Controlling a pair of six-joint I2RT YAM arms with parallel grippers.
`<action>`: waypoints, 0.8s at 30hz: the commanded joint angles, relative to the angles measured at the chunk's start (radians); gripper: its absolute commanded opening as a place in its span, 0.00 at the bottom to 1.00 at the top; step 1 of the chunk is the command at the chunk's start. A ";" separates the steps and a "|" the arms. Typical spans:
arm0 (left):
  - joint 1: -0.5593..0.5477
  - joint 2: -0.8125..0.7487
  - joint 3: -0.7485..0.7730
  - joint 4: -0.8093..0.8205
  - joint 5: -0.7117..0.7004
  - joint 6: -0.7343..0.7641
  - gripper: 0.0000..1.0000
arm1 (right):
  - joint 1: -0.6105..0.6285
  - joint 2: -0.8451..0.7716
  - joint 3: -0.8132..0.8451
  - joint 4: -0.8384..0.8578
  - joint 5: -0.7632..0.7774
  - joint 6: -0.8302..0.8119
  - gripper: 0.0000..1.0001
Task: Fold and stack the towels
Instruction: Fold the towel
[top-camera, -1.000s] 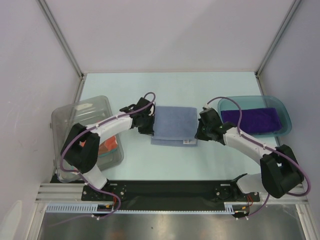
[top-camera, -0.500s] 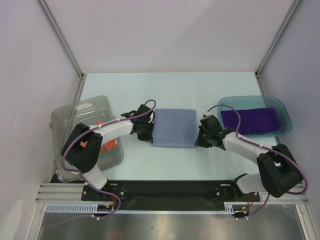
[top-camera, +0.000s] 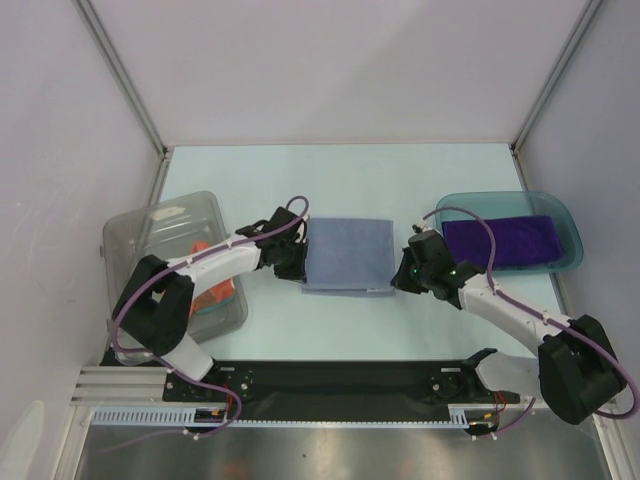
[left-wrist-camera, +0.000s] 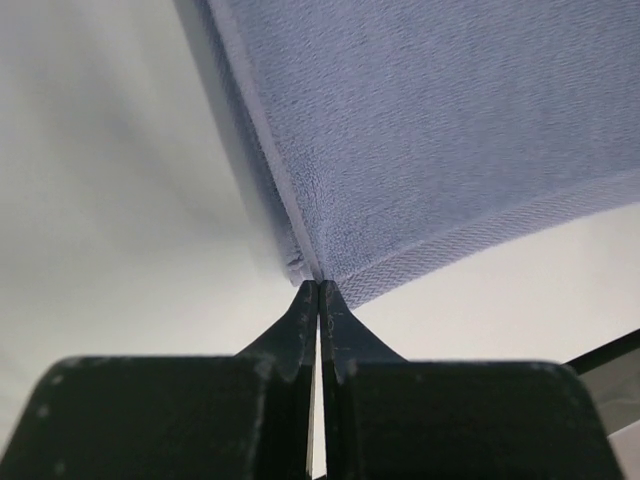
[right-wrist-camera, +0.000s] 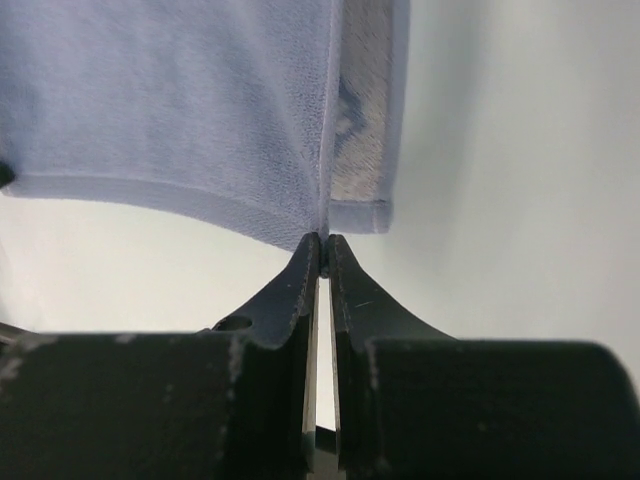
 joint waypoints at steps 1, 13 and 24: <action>-0.009 -0.002 -0.058 0.033 0.016 -0.018 0.00 | 0.008 0.013 -0.074 0.021 0.012 0.023 0.00; -0.009 0.050 -0.080 0.047 -0.030 -0.003 0.00 | 0.008 0.087 -0.115 0.096 0.006 0.029 0.00; -0.009 0.007 0.015 -0.077 -0.073 0.022 0.32 | 0.011 -0.007 -0.071 -0.052 0.065 0.048 0.32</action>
